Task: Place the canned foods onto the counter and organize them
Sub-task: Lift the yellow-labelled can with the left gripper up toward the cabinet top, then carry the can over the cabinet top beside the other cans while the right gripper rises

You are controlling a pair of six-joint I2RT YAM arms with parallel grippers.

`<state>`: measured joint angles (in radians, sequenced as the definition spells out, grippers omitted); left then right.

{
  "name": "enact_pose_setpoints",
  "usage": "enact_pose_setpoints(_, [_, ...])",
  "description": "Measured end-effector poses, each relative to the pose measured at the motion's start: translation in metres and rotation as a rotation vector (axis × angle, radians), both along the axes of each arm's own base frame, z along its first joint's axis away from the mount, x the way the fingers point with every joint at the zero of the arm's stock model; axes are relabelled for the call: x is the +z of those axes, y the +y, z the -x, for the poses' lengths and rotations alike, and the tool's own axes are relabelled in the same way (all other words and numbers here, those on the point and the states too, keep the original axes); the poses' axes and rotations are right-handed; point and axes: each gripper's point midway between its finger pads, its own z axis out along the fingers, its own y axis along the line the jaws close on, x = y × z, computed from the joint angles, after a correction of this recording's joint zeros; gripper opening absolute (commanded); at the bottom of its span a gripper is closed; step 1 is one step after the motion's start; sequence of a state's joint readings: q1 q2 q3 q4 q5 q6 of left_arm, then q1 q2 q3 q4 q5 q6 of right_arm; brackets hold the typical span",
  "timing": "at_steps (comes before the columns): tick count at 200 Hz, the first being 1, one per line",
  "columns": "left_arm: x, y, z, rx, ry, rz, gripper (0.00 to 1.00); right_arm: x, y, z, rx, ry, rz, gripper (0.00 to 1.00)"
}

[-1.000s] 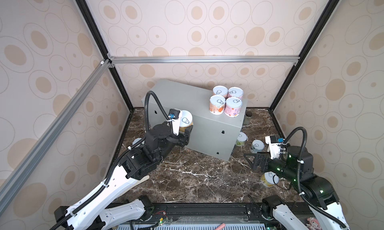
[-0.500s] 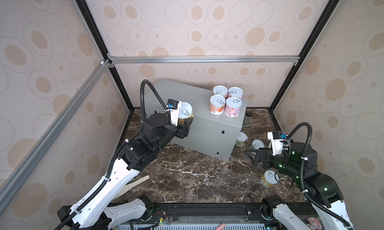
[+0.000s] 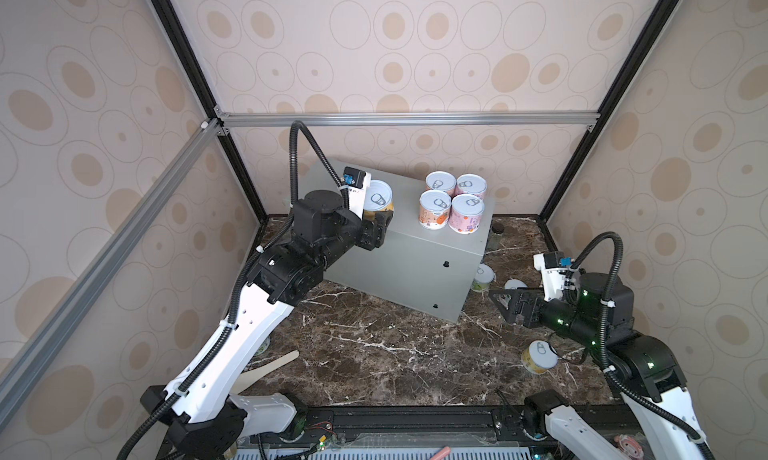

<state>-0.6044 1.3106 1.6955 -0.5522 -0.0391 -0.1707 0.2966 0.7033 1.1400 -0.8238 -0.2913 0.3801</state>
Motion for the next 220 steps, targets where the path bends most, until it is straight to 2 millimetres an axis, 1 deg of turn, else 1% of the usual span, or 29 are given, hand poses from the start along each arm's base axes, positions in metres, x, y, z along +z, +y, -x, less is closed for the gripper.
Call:
enact_pose_setpoints(29, [-0.002,-0.005,-0.022,0.002,0.024,-0.011,0.63,0.014,0.002,-0.003,0.007,-0.022,-0.006,0.99])
enact_pose_setpoints(68, [-0.004,-0.011,-0.046,-0.001,0.058,-0.019,0.62,0.020,0.003,-0.007,0.007,-0.033,-0.010,0.99])
enact_pose_setpoints(81, [-0.001,-0.014,-0.053,-0.003,0.058,-0.016,0.62,0.023,0.003,-0.009,0.002,-0.044,-0.011,0.99])
enact_pose_setpoints(103, [0.008,-0.020,-0.065,-0.012,0.050,-0.007,0.62,0.034,0.002,-0.015,-0.011,-0.070,-0.014,0.99])
enact_pose_setpoints(125, [0.016,-0.025,-0.076,-0.020,0.043,-0.002,0.61,0.046,-0.008,-0.026,-0.084,-0.095,0.002,0.99])
enact_pose_setpoints(137, [0.017,-0.028,-0.082,-0.024,0.040,0.000,0.61,0.047,-0.013,-0.030,-0.120,-0.100,0.014,0.99])
enact_pose_setpoints(157, [0.014,-0.029,-0.090,-0.025,0.053,-0.003,0.61,0.051,-0.019,-0.037,-0.163,-0.096,0.032,0.99])
enact_pose_setpoints(181, [0.003,-0.032,-0.100,-0.023,0.078,-0.012,0.61,0.059,-0.023,-0.050,-0.205,-0.101,0.051,0.99])
enact_pose_setpoints(200, [-0.007,-0.034,-0.105,-0.023,0.104,-0.023,0.61,0.055,-0.027,-0.059,-0.234,-0.088,0.072,0.99])
enact_pose_setpoints(220, [-0.013,-0.038,-0.111,-0.025,0.119,-0.031,0.60,0.053,-0.029,-0.065,-0.254,-0.076,0.085,0.99])
